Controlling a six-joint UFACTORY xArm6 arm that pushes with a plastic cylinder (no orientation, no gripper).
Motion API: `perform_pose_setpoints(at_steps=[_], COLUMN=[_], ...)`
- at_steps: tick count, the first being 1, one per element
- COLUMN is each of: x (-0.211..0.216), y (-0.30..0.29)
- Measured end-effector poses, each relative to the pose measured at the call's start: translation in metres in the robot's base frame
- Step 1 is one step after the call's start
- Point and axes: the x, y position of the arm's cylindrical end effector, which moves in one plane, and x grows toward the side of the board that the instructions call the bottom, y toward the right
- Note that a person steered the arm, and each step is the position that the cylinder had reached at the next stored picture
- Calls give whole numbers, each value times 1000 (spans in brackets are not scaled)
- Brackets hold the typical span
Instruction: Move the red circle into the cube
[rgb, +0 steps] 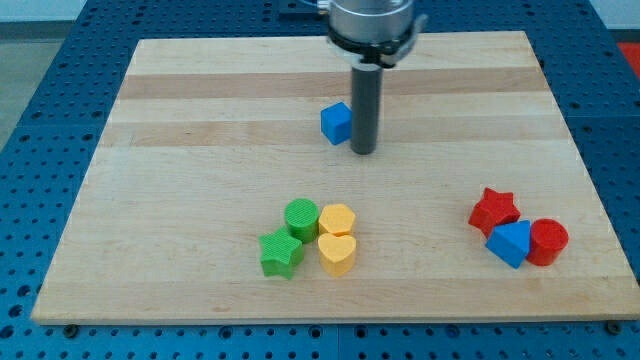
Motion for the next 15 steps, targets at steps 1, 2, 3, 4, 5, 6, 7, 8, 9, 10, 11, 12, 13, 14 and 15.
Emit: perform_pose_setpoints(at_steps=[1,2,3,4,5,6,7,8,9,10,11,12,13,14,15], x=[7,15,22,31,65,102,134,153,149,140,140,142,150,150,139], y=[51,105,160,206,232,235,235,223,203,178,154,136,118,91,84])
